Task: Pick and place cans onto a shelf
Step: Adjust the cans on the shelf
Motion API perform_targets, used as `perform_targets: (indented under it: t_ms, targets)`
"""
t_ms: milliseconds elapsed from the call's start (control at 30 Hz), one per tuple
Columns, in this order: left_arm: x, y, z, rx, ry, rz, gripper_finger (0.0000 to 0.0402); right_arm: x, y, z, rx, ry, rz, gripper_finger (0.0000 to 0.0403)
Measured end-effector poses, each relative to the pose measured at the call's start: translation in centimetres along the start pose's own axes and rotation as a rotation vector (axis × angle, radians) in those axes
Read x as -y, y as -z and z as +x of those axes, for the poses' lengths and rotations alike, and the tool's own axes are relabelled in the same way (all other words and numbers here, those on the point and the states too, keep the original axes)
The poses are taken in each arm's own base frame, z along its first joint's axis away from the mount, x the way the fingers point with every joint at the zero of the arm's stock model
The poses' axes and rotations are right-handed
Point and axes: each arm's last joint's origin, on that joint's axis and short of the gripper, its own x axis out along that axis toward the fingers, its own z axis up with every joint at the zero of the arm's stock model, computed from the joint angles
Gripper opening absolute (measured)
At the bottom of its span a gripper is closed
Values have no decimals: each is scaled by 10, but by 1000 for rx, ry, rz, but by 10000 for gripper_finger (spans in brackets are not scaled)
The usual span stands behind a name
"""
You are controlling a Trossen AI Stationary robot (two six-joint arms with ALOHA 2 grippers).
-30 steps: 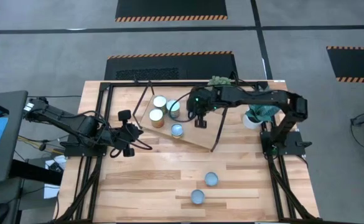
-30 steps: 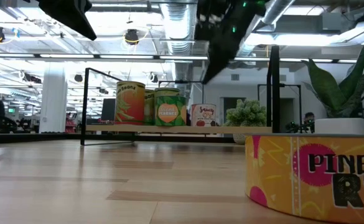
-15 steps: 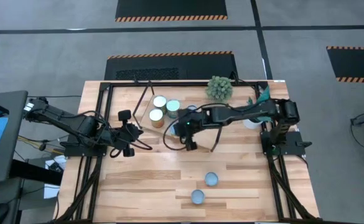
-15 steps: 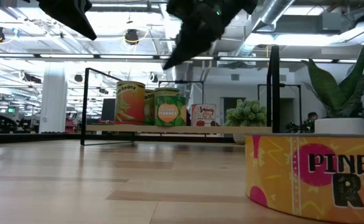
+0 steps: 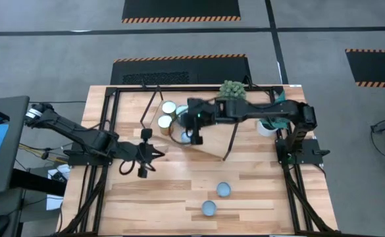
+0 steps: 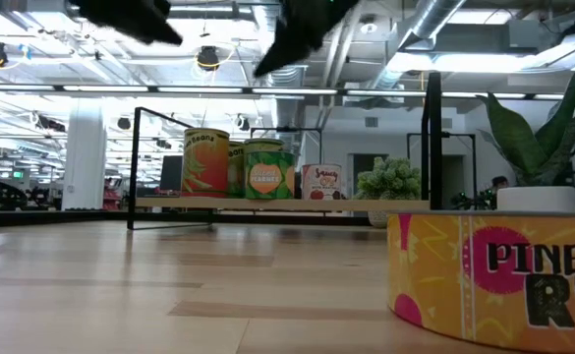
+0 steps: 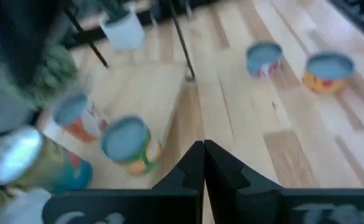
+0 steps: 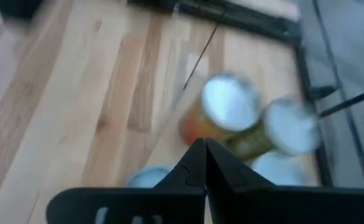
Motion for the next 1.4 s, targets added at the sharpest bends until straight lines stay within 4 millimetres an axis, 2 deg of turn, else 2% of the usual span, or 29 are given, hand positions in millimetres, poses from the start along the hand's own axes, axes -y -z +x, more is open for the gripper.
perform_targets:
  t_ms: [67,167,233,300,400,567,667,900,1167,1400]
  targets:
    - [0,4,1,-17,14,-31,0,10,-11,-15,-23,-3,-5,19]
    - [-1,3,3,-13,13,-89,0,18,-24,-17,-51,-13,-14,21]
    - [0,6,4,-35,16,-95,0,17,-18,-11,-153,-75,5,20]
    - [1,6,7,-44,10,-90,0,9,-17,5,-180,-123,5,18]
    - [4,10,16,-81,-1,-58,0,-7,-3,29,-291,-182,-10,17]
    - [8,19,26,-173,-23,-36,0,-25,-1,53,-271,-193,-37,19]
    - [11,22,27,-202,-24,-32,0,-29,6,55,-328,-207,-42,19]
    - [15,30,28,-262,-32,-14,0,-28,6,59,-315,-203,-19,18]
    - [17,33,26,-289,-30,-35,0,-21,30,72,-380,-188,34,17]
    - [17,33,26,-292,-31,-34,0,-22,37,76,-396,-187,36,21]
